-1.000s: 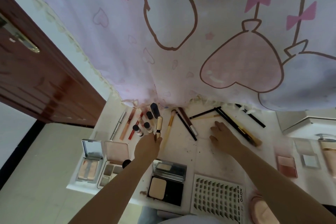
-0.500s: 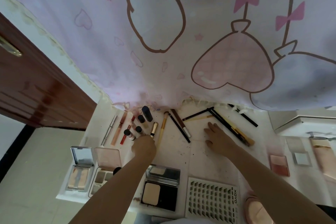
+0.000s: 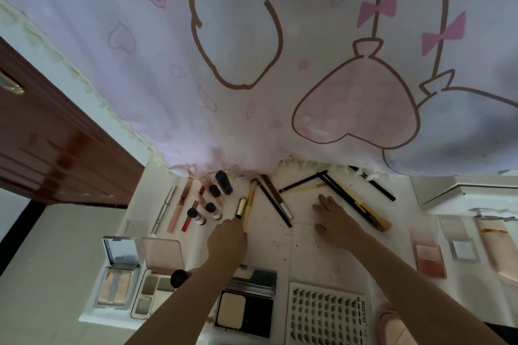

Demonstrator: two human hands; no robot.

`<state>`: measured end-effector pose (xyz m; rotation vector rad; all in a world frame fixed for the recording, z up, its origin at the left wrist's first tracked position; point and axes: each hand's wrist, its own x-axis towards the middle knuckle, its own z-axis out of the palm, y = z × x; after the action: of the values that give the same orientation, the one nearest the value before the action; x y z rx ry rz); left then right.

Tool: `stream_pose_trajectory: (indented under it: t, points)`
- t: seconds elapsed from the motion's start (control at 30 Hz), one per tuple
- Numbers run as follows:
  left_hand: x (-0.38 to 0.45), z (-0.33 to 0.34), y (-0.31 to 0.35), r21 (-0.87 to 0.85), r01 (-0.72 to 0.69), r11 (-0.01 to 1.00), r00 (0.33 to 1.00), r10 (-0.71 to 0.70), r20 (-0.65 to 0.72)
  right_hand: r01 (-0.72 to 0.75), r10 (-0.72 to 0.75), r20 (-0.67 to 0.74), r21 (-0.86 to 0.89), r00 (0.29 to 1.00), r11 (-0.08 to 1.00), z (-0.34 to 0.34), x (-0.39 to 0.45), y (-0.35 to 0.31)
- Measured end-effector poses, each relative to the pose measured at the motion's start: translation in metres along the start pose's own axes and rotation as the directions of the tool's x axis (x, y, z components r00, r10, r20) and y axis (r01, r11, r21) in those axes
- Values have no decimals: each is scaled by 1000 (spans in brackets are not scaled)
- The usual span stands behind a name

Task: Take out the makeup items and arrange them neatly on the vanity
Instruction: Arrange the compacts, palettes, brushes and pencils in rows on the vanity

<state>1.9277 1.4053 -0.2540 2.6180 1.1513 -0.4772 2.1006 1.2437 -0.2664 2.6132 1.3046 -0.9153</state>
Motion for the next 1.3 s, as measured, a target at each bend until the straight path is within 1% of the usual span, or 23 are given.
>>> stream_pose_trajectory:
  t: [0.13, 0.27, 0.33, 0.53, 0.57, 0.6, 0.63, 0.67, 0.7, 0.77, 0.83, 0.9, 1.0, 1.1, 1.2, 1.3]
  points:
    - [7, -6, 14, 35, 26, 999, 996, -29, 90, 2, -2, 16, -8, 1000, 1000, -2, -1, -1]
    - [13, -8, 20, 34, 52, 998, 983, -57, 174, 0, 0, 35, -13, 999, 1000, -1, -1, 0]
    - [14, -8, 23, 29, 36, 999, 981, -40, 190, 0, 1, 34, -25, 999, 1000, 0, 0, 1]
    - [13, -6, 24, 36, 24, 999, 985, -30, 171, -16, 17, 34, -33, 999, 999, -3, -2, -3]
    - [13, -7, 22, 40, 29, 999, 985, -35, 170, -30, 30, 14, -19, 999, 999, -5, -3, -6]
    - [13, -7, 21, 46, 30, 998, 985, -38, 171, -36, 36, -37, -8, 999, 999, -9, -3, -10]
    - [12, -8, 19, 51, 30, 998, 985, -38, 170, -23, 22, -117, -9, 993, 1000, -12, -3, -17]
    - [11, -8, 17, 59, 25, 998, 985, -35, 167, 10, -14, -193, -19, 981, 1000, -15, -3, -26]
    - [10, -9, 15, 67, 19, 998, 986, -30, 162, 58, -62, -239, -26, 969, 998, -18, -1, -37]
    - [8, -9, 11, 72, 4, 997, 988, -15, 156, 116, -111, -244, 3, 963, 993, -17, 5, -60]
    - [5, -9, 8, 66, -20, 998, 990, 11, 138, 91, -83, -196, 31, 977, 995, -11, 13, -78]
    - [4, -10, 4, 56, -41, 998, 993, 34, 117, 26, -24, -163, 16, 986, 1000, -7, 19, -87]
    - [1, -15, 0, 55, -82, 995, 994, 78, 77, -57, 59, -178, 16, 982, 998, -7, 24, -90]
    - [0, -21, -1, 48, -123, 991, 992, 121, 38, -105, 105, -171, 14, 980, 994, -8, 25, -89]
    - [-1, -26, -1, 38, -175, 984, 984, 176, -32, -97, 111, -175, 88, 978, 991, -9, 21, -88]
    - [0, -33, 4, 67, -294, 954, 937, 301, -178, -34, 89, -264, 206, 960, 978, -21, 9, -78]
